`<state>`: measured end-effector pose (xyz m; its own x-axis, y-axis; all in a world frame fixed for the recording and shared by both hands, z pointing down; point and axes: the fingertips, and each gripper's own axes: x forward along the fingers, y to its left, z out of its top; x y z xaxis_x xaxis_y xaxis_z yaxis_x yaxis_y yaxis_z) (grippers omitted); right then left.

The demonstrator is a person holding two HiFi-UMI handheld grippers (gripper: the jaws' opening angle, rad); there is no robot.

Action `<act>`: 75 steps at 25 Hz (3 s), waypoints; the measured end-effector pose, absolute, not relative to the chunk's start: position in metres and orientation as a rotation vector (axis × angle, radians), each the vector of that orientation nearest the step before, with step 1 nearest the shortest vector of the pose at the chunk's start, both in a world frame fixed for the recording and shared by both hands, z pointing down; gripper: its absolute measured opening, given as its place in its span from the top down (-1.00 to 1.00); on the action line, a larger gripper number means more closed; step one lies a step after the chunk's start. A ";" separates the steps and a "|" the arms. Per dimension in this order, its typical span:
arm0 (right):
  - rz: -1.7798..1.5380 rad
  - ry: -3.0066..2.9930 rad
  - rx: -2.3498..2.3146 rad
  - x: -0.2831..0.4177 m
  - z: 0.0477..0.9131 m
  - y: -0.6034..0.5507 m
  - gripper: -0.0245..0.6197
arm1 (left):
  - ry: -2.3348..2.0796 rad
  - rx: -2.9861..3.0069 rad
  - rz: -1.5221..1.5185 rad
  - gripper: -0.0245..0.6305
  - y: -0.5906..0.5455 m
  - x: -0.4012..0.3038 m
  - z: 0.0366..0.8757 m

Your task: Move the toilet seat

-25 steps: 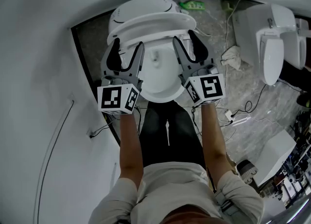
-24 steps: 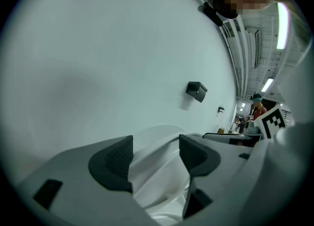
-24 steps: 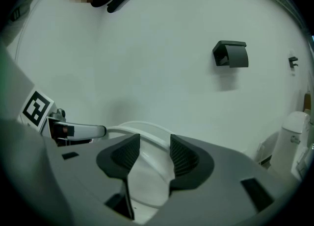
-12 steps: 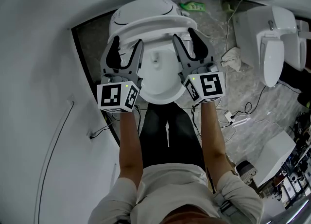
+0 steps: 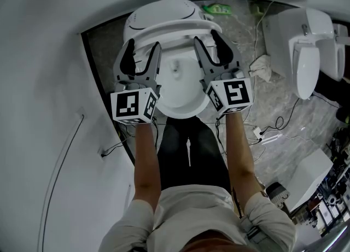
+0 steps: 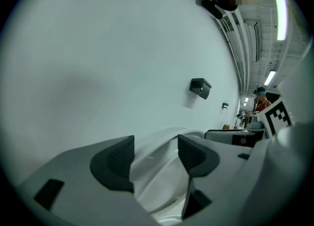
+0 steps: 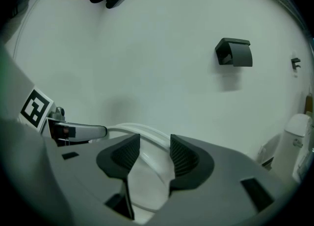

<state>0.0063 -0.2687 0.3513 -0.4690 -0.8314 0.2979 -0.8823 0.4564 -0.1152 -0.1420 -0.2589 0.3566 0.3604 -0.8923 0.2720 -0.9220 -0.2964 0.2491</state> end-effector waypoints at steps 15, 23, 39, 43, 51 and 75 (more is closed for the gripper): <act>0.360 -2.487 1.473 0.005 0.353 -0.277 0.27 | -1.616 2.274 0.134 0.04 -0.268 -0.141 0.358; 0.328 -2.495 1.433 -0.002 0.346 -0.275 0.25 | -1.629 2.302 0.153 0.09 -0.271 -0.139 0.346; 0.277 -2.561 1.385 -0.018 0.315 -0.241 0.43 | -1.607 2.398 0.165 0.52 -0.239 -0.136 0.318; 0.223 -2.577 1.397 -0.012 0.293 -0.232 0.61 | -1.615 2.434 0.156 0.72 -0.230 -0.131 0.299; 0.165 -2.607 1.384 -0.007 0.254 -0.201 0.81 | -1.648 2.475 0.158 0.82 -0.201 -0.119 0.257; 0.090 -2.711 1.376 0.051 0.120 -0.078 0.85 | -1.757 2.534 0.096 0.85 -0.075 -0.055 0.120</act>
